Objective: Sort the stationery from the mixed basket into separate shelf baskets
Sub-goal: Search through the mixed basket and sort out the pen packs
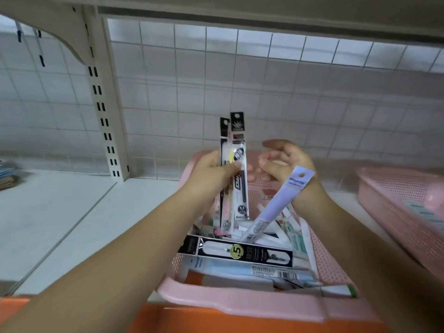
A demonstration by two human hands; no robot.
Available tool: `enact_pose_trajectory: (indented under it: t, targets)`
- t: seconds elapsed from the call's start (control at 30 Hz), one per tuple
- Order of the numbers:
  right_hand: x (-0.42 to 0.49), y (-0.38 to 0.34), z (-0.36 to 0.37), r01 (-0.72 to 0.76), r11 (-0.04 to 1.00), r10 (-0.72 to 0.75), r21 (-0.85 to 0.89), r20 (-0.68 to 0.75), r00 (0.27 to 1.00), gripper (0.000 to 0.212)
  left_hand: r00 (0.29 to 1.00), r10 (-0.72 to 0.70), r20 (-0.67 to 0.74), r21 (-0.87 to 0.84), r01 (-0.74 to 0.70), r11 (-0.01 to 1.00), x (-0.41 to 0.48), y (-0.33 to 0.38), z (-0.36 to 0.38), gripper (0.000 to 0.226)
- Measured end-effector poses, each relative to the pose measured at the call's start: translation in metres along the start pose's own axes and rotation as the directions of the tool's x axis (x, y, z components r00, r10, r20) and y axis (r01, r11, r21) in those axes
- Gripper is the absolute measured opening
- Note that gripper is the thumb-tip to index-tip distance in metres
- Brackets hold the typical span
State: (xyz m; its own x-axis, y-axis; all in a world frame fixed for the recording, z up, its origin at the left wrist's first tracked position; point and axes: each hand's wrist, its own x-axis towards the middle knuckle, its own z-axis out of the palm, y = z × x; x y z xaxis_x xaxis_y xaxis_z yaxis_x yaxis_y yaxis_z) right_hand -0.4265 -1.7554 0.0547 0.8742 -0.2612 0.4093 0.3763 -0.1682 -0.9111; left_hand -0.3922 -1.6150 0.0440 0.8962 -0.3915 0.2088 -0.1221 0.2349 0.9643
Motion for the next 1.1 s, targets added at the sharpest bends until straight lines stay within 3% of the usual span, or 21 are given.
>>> enact_pose_trajectory:
  t: [0.07,0.13,0.17,0.2,0.23,0.27,0.3,0.43,0.5,0.6,0.7,0.77,0.83,0.93,1.1]
  targets:
    - [0.002,0.009,-0.009,-0.061,0.975,0.063,-0.213,-0.001,0.998,0.009,0.995,-0.006,-0.095,-0.056,0.000,0.998,0.003,0.002,-0.009,0.015]
    - [0.004,0.022,-0.018,-0.275,0.903,0.308,-0.329,0.054,0.950,0.022,0.980,-0.030,-0.196,-0.124,0.005,0.992,0.006,0.001,-0.019,0.014]
    - [0.001,0.028,-0.021,-0.366,0.818,0.473,-0.444,0.155,0.867,0.022,0.971,-0.045,-0.234,-0.158,0.008,0.987,0.007,0.001,-0.023,0.014]
    - [-0.003,0.030,-0.021,-0.375,0.682,0.632,-0.628,0.249,0.734,0.025,0.965,-0.057,-0.257,-0.180,0.010,0.984,0.007,0.000,-0.026,0.015]
    - [-0.008,0.029,-0.021,-0.315,0.550,0.756,-0.773,0.300,0.582,0.034,0.962,-0.066,-0.265,-0.185,0.016,0.983,0.007,0.000,-0.027,0.016]
    - [-0.013,0.024,-0.020,-0.218,0.489,0.806,-0.845,0.342,0.484,0.040,0.962,-0.071,-0.264,-0.175,0.025,0.984,0.007,-0.001,-0.028,0.017]
    - [-0.017,0.015,-0.018,-0.165,0.501,0.806,-0.850,0.388,0.447,0.039,0.964,-0.073,-0.255,-0.156,0.033,0.987,0.007,-0.001,-0.027,0.018]
    - [-0.029,-0.008,-0.016,-0.228,0.584,0.791,-0.779,0.484,0.373,0.038,0.973,-0.064,-0.221,-0.091,0.045,0.995,0.007,-0.003,-0.026,0.020]
    - [-0.029,-0.005,-0.017,-0.270,0.631,0.757,-0.728,0.500,0.420,0.039,0.975,-0.063,-0.215,-0.066,0.050,0.997,0.007,-0.004,-0.026,0.020]
    - [-0.022,-0.002,-0.020,-0.308,0.736,0.640,-0.603,0.472,0.606,0.042,0.974,-0.072,-0.215,-0.041,0.064,0.997,0.009,-0.005,-0.026,0.018]
    - [-0.017,0.000,-0.021,-0.310,0.793,0.529,-0.525,0.340,0.778,0.045,0.973,-0.093,-0.211,-0.054,0.083,0.995,0.009,-0.005,-0.026,0.017]
    - [-0.015,0.003,-0.021,-0.401,0.855,0.478,-0.327,0.200,0.855,0.042,0.973,-0.105,-0.206,-0.071,0.092,0.993,0.009,-0.005,-0.027,0.019]
    - [-0.013,0.003,-0.021,-0.448,0.889,0.457,-0.096,0.111,0.883,0.031,0.972,-0.111,-0.208,-0.084,0.095,0.992,0.010,-0.005,-0.028,0.021]
    - [-0.011,-0.001,-0.020,-0.470,0.877,0.464,0.102,0.081,0.882,0.012,0.972,-0.120,-0.204,-0.102,0.101,0.990,0.011,-0.005,-0.027,0.024]
    - [-0.007,0.001,-0.023,-0.461,0.769,0.513,0.444,0.002,0.858,0.013,0.964,-0.170,-0.204,-0.184,0.133,0.974,0.007,-0.001,-0.024,0.021]
